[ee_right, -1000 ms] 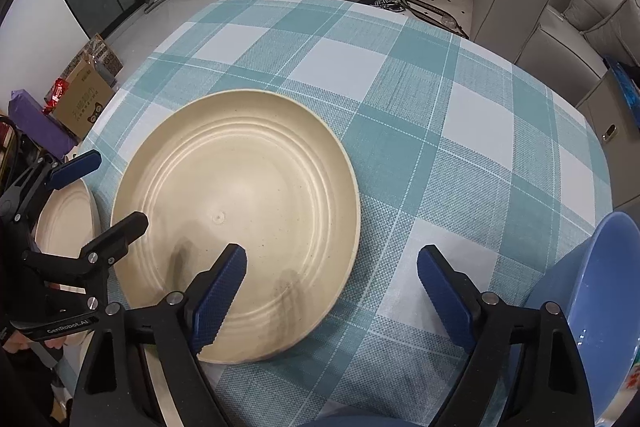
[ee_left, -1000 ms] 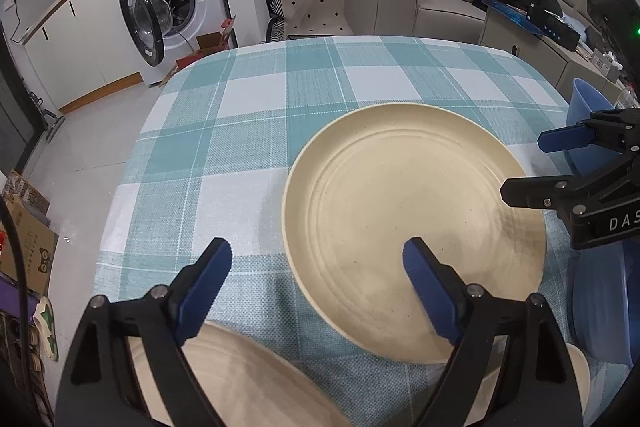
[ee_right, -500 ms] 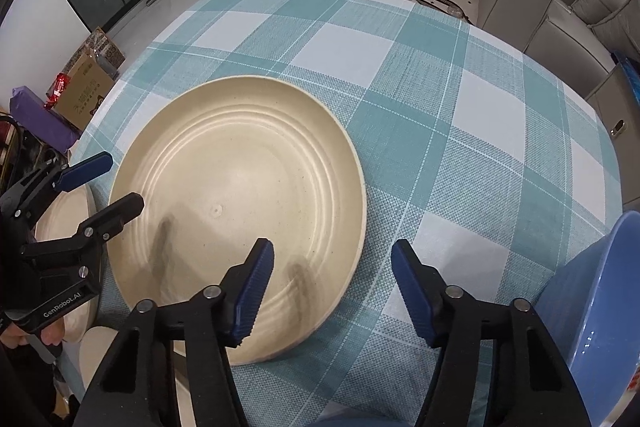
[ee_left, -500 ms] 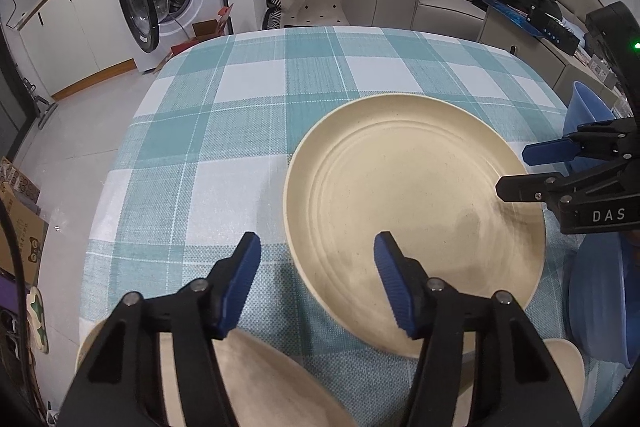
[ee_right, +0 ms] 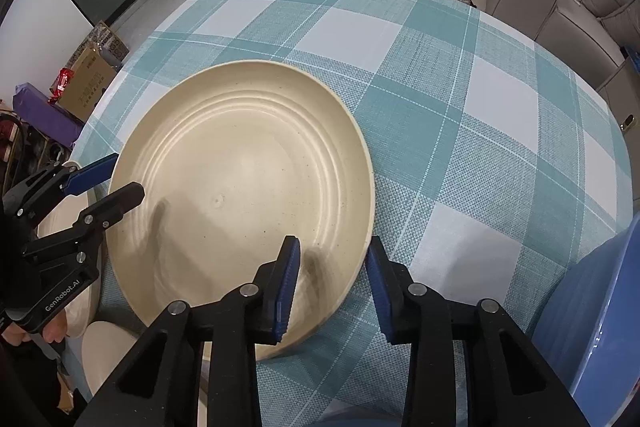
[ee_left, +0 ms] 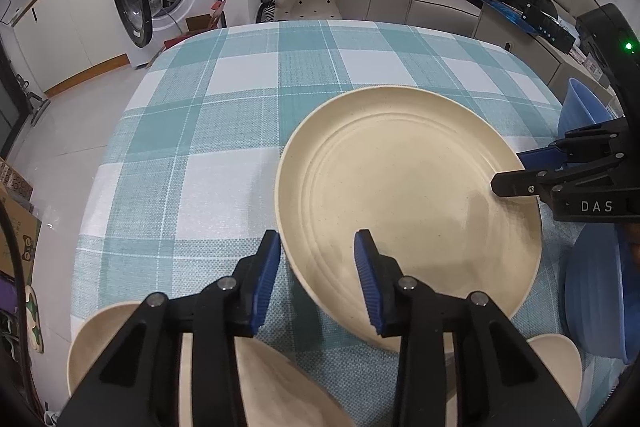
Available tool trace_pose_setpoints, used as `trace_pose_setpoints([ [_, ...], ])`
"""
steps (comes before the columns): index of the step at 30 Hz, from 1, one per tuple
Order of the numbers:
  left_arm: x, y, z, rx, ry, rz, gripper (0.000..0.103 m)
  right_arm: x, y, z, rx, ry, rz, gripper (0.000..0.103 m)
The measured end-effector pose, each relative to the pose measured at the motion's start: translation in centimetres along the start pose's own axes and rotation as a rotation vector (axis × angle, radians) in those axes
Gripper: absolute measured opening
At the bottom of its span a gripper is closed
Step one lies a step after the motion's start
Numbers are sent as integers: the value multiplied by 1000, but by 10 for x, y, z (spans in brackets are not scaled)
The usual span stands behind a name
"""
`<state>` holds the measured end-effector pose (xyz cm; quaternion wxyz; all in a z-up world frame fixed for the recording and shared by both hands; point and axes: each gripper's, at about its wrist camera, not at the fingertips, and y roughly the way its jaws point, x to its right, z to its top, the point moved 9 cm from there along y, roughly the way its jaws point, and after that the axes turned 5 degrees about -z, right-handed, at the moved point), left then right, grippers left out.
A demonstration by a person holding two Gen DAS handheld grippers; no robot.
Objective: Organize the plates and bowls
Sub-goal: 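Close the left gripper on its plate rim while the right gripper closes on its plate rim, then lift the cream plate with the left gripper while the right gripper lifts its plate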
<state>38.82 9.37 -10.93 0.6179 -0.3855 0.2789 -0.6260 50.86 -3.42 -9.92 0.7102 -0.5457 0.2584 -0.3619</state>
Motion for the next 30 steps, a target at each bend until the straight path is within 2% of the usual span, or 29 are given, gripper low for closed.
trace_pose_setpoints([
  [9, -3, -1, 0, 0, 3, 19, 28, 4, 0, -2, -1, 2, -20, 23],
  [14, -3, -2, -1, -3, -1, 17, 27, 4, -1, -4, -3, -1, -29, 20],
  [30, -5, -18, 2, 28, -4, 22, 27, 0, -13, -5, 19, 0, -29, 19],
])
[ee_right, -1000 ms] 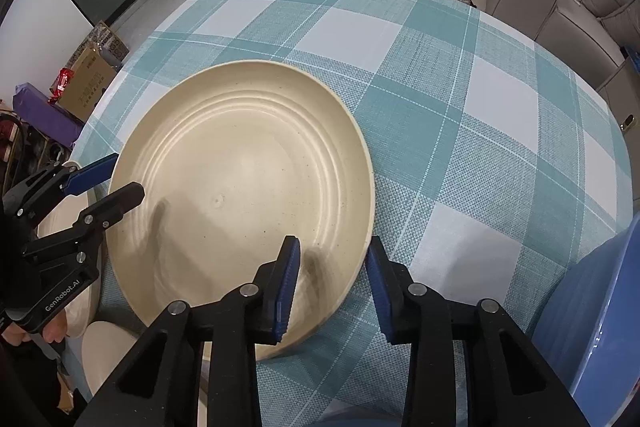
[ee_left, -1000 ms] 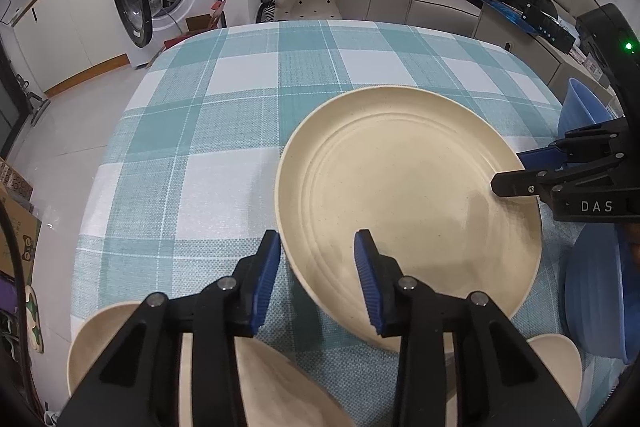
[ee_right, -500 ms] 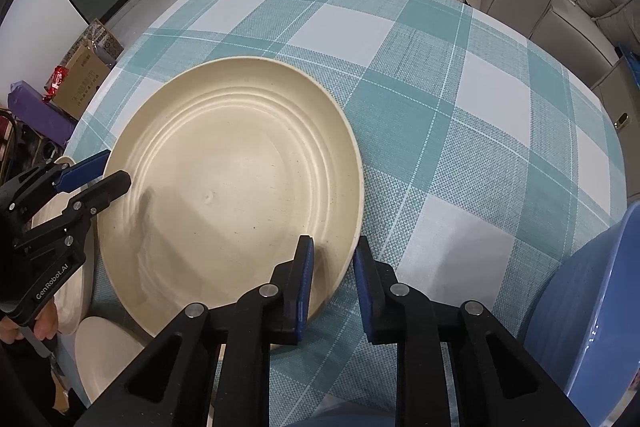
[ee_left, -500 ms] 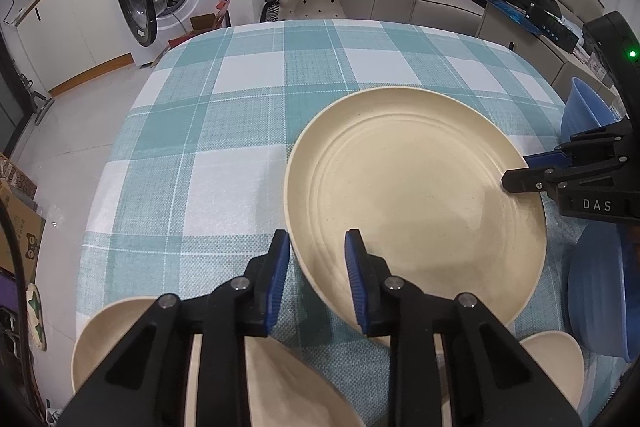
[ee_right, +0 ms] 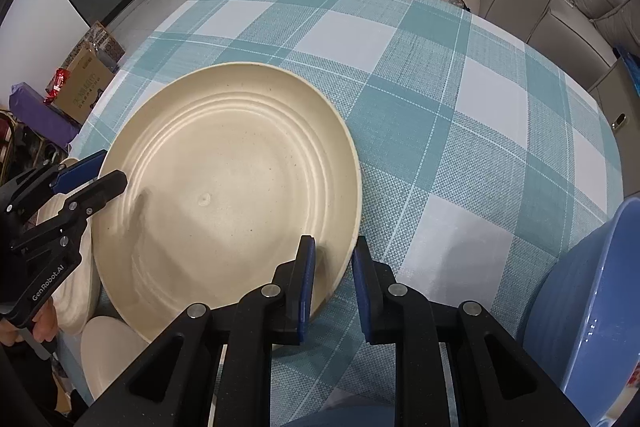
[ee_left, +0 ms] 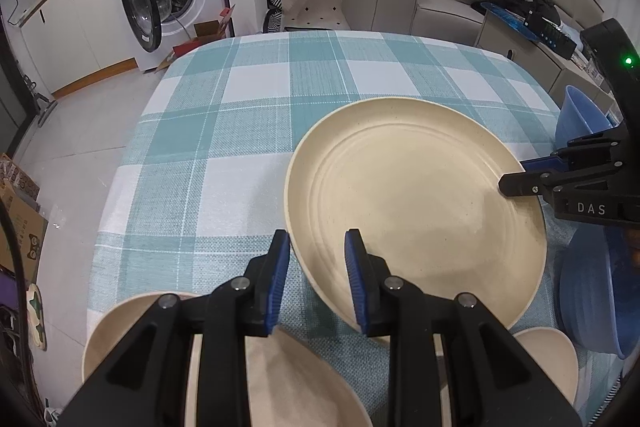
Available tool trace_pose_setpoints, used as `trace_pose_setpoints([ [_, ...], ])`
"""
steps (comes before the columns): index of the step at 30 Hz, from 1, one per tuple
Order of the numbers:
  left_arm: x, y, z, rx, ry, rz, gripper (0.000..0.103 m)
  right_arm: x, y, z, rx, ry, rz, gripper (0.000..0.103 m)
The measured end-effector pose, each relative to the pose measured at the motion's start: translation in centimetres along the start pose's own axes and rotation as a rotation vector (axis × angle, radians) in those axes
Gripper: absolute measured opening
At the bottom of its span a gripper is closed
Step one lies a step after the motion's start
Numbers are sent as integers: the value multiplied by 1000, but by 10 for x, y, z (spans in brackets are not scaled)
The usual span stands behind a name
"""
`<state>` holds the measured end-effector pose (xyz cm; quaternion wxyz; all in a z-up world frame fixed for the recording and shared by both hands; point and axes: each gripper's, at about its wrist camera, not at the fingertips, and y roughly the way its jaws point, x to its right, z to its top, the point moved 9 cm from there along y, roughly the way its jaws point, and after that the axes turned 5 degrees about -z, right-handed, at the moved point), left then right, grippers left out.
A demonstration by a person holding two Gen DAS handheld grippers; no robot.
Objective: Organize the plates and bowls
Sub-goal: 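Lift the cream plate with the left gripper while the right gripper lifts its plate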
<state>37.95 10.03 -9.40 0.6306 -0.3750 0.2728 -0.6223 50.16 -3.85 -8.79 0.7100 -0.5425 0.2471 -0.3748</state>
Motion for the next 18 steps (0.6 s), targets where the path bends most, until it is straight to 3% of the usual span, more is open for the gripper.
trace_pose_setpoints([
  [18, 0, -46, 3, 76, 2, 8, 27, -14, -45, -5, 63, -21, -18, 19],
])
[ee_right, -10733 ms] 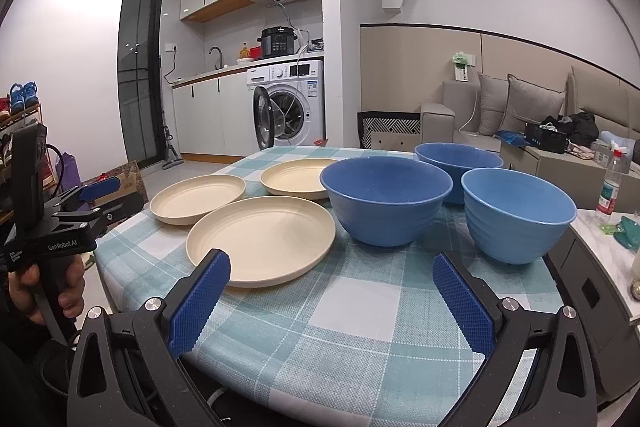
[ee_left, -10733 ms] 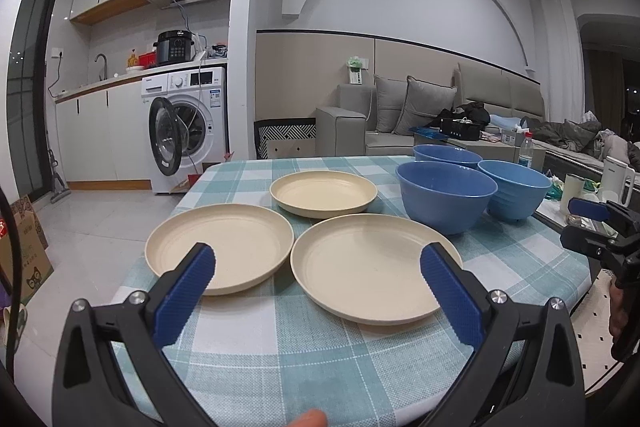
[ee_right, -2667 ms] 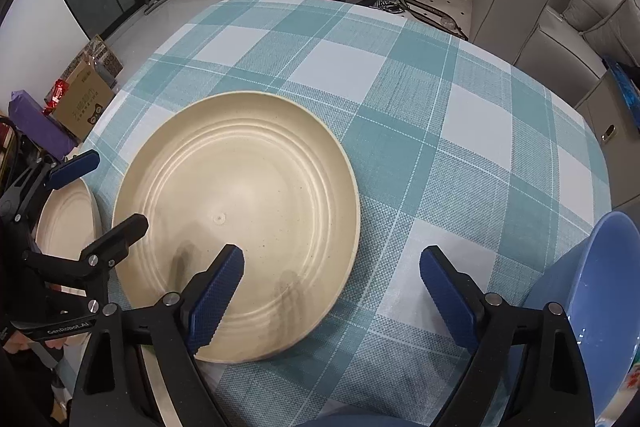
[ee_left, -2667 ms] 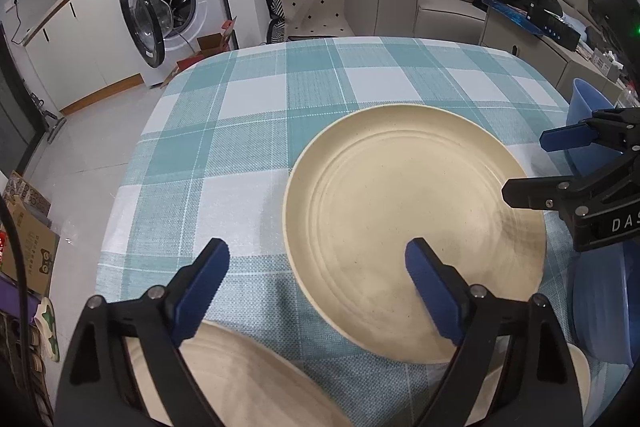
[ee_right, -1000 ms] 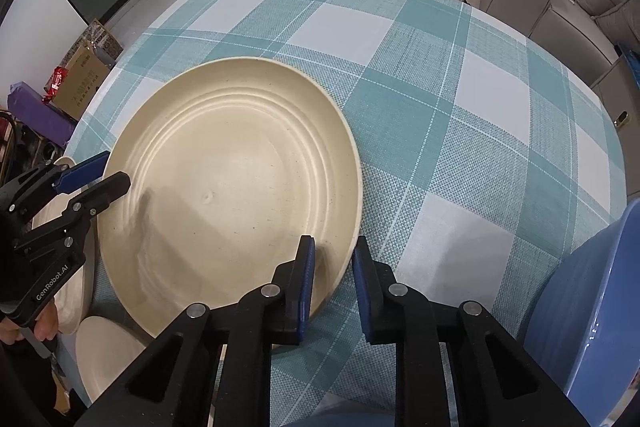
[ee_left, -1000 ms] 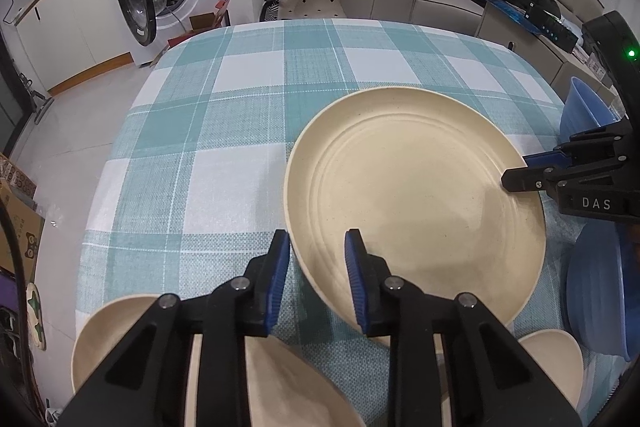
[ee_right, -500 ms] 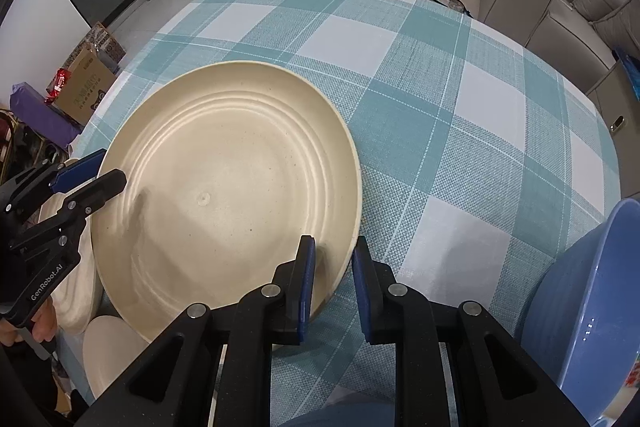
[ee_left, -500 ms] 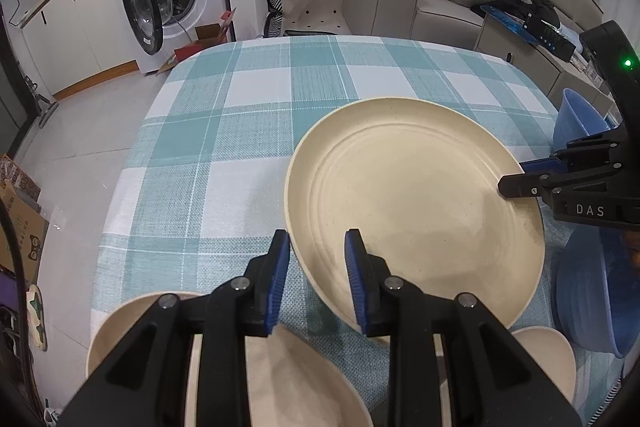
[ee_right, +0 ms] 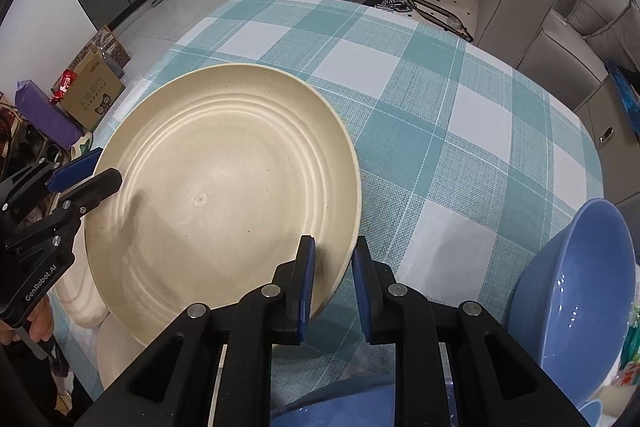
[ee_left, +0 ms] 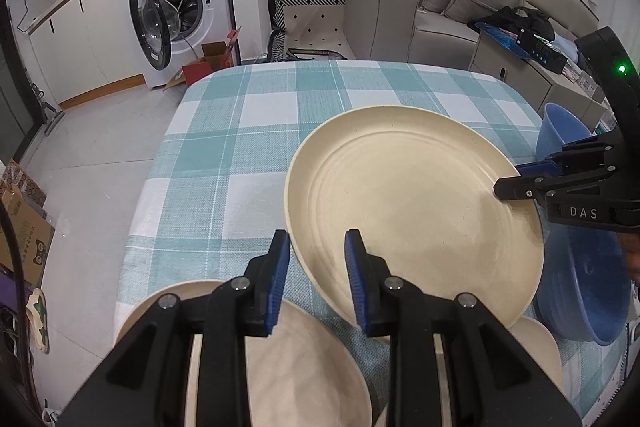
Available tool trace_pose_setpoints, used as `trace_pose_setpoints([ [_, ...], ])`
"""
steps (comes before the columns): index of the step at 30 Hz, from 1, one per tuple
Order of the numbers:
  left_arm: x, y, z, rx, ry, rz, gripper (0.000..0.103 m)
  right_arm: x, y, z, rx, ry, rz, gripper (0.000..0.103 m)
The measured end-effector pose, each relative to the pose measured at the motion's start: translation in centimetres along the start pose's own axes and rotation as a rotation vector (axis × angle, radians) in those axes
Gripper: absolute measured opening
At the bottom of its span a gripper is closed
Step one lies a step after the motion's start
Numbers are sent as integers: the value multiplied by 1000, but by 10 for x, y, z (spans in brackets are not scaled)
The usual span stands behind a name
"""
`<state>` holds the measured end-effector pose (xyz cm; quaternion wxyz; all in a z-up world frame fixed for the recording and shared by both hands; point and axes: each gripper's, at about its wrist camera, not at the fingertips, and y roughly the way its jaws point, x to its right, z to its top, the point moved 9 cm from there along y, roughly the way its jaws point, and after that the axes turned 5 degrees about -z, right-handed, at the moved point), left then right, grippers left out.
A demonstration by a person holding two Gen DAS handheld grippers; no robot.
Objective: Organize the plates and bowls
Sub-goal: 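Lift the cream plate with the left gripper while the right gripper lifts its plate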
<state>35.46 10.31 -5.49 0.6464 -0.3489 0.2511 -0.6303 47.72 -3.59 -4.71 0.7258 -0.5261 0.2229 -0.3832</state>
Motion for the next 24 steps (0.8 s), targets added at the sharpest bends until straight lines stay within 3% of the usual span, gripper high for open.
trace_pose_setpoints([
  [24, -3, -58, -12, 82, -3, 21, 27, -33, -54, -18, 95, -43, 16, 19],
])
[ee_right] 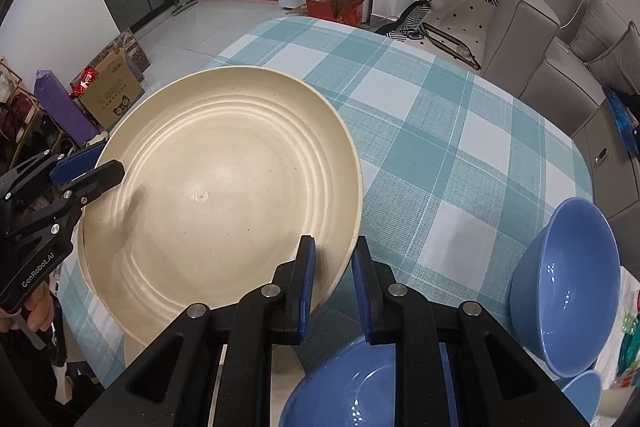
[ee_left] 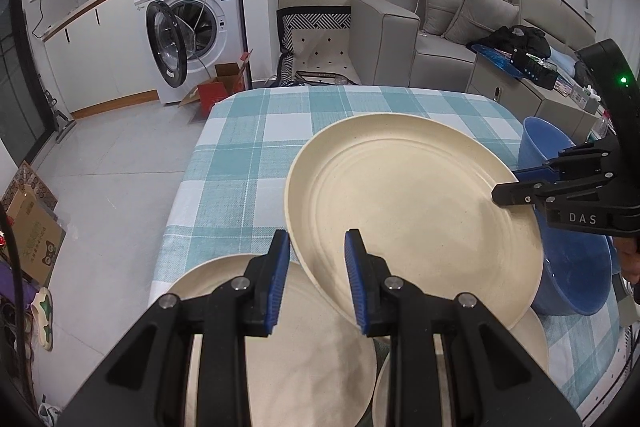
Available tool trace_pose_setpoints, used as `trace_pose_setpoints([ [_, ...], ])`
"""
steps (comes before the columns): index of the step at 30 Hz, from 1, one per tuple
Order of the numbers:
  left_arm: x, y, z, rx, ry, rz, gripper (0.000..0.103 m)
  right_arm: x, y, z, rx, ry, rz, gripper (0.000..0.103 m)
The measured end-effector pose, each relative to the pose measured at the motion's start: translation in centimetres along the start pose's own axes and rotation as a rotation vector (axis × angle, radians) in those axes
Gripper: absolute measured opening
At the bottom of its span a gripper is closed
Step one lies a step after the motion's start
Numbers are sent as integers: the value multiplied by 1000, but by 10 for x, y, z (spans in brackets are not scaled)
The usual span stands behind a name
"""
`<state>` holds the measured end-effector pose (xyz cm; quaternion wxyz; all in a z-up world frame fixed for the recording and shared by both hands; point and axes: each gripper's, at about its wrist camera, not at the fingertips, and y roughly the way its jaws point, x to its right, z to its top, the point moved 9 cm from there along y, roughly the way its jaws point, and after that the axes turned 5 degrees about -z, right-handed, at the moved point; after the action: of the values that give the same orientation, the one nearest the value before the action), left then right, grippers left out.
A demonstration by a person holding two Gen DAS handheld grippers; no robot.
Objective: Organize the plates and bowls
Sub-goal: 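Lift the cream plate with the left gripper while the right gripper lifts its plate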
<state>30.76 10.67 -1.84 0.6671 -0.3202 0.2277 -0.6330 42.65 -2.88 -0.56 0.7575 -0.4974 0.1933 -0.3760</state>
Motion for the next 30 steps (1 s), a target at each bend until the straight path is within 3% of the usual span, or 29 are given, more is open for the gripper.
trace_pose_setpoints([
  [30, -4, -30, -26, 36, -15, 4, 27, -30, -32, -32, 76, -13, -14, 19],
])
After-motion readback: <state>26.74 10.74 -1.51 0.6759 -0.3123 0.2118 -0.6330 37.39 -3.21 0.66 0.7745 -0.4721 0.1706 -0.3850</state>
